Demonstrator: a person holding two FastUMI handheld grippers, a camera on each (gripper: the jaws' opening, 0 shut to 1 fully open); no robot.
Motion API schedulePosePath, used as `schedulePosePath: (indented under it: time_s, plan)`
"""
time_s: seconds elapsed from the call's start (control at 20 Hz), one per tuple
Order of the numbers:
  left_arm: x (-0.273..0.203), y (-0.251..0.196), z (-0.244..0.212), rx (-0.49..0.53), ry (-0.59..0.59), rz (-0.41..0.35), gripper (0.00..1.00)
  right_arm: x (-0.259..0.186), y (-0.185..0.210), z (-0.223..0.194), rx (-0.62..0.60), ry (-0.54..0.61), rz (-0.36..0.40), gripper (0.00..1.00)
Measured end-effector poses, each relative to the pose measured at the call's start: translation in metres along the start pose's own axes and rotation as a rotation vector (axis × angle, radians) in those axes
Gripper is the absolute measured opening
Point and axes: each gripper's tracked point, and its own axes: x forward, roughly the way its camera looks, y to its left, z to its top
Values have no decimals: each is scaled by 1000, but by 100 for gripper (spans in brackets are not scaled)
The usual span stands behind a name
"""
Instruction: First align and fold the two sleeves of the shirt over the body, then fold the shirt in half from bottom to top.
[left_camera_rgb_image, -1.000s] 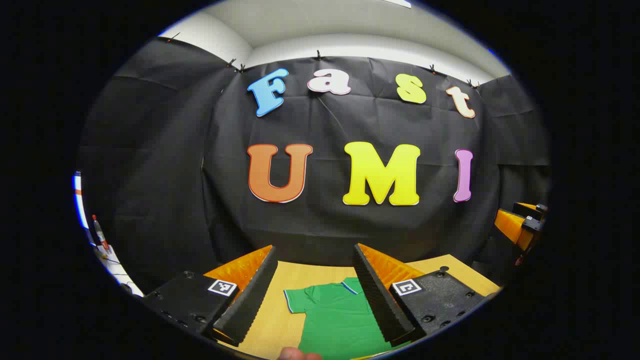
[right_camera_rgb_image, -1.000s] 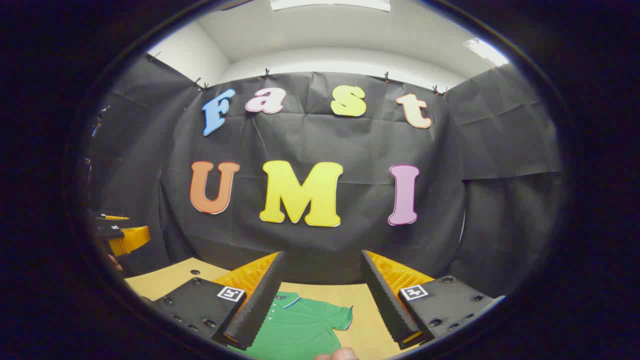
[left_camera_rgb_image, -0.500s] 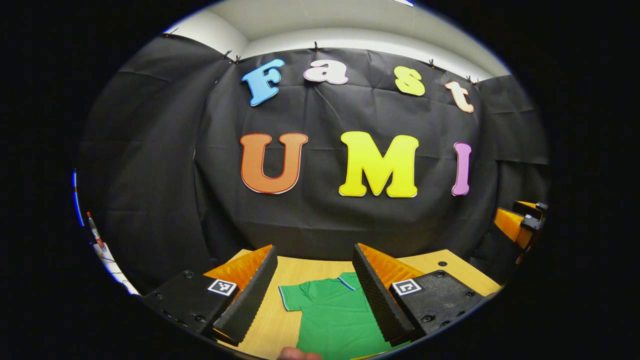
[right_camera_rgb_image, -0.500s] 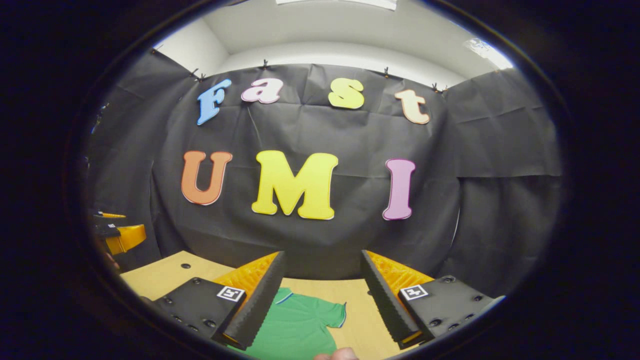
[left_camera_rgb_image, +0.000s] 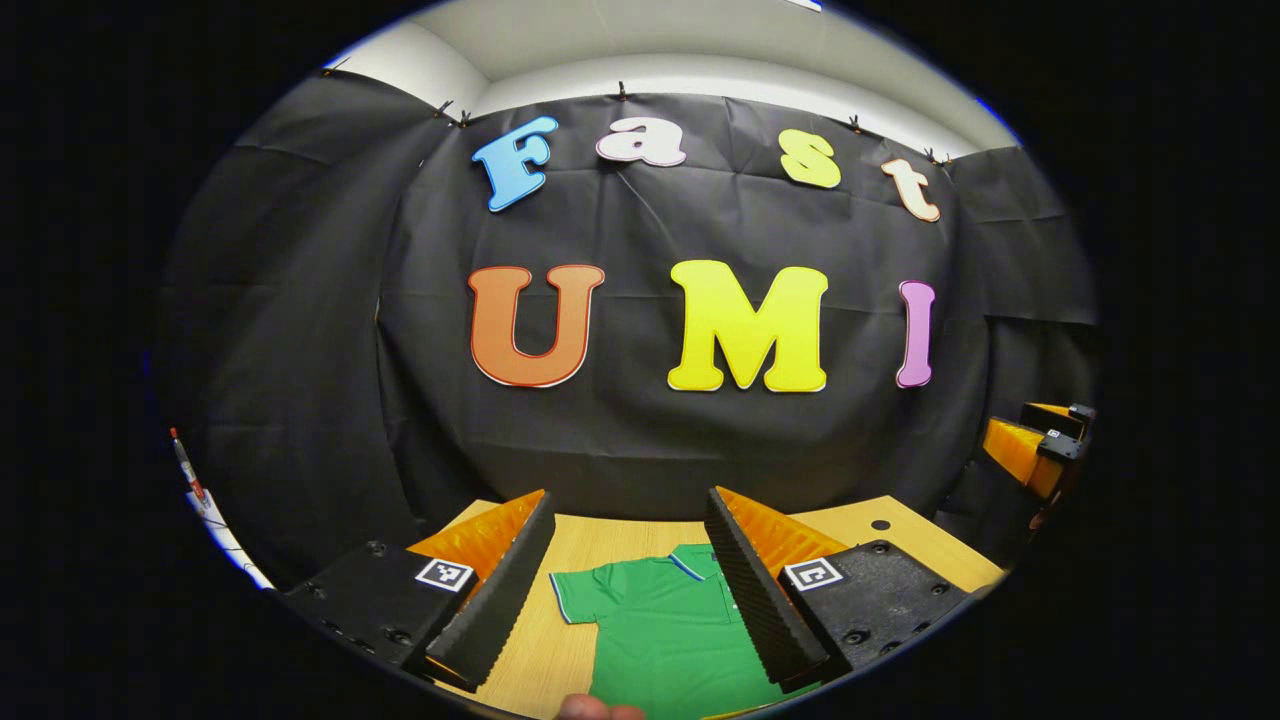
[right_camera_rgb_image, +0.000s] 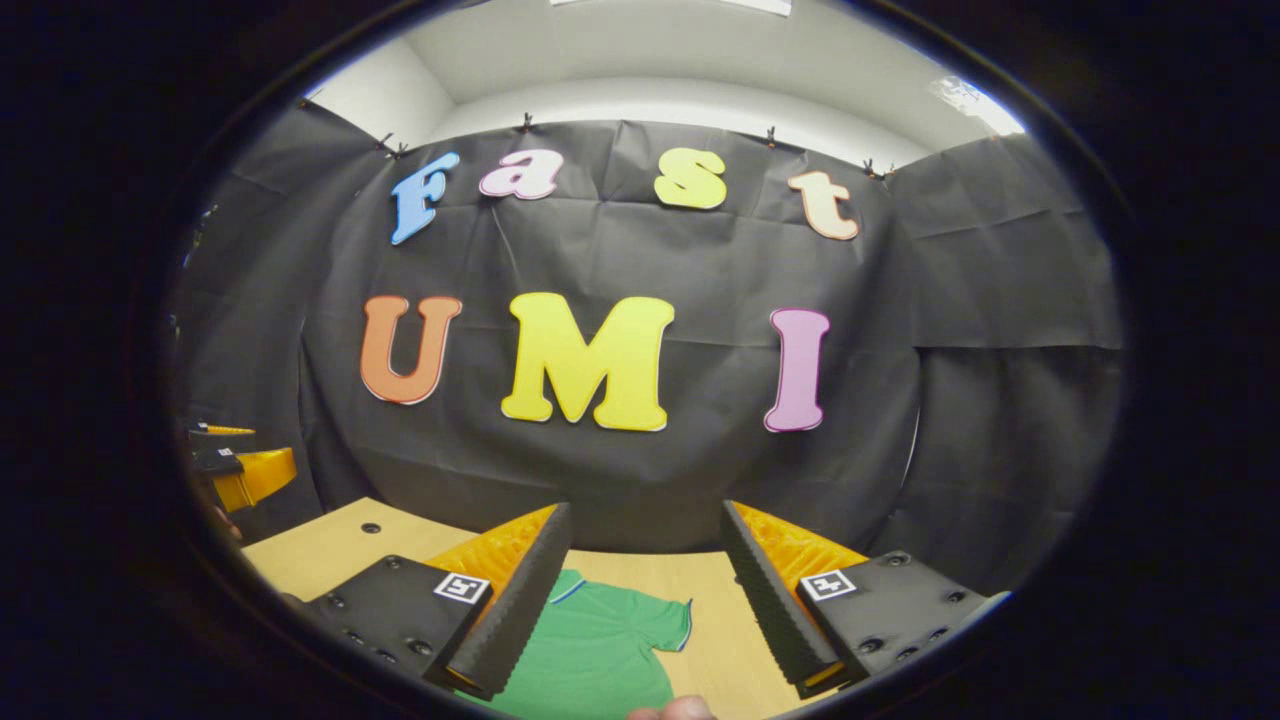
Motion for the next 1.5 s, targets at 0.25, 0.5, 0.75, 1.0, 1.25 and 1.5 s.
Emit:
schedulePosePath:
  time_s: [0.25,0.5,0.75,1.0,1.25,1.5]
  plan:
    - [1,-7,-21,5,57,-9,97,15,-8,-44,27,147,36,94]
    - [1,-12,-33,39,88,18,97,46,-40,-110,33,313,24,94]
    - [5,-24,-36,57,97,21,97,83,-66,-170,92,463,14,94]
    - [7,-32,-44,80,121,18,97,126,-81,-212,70,527,12,94]
    - [6,-28,-58,106,163,49,97,171,-81,-272,53,624,49,97]
    - [0,-24,-79,111,232,76,97,211,-77,-332,77,705,71,94]
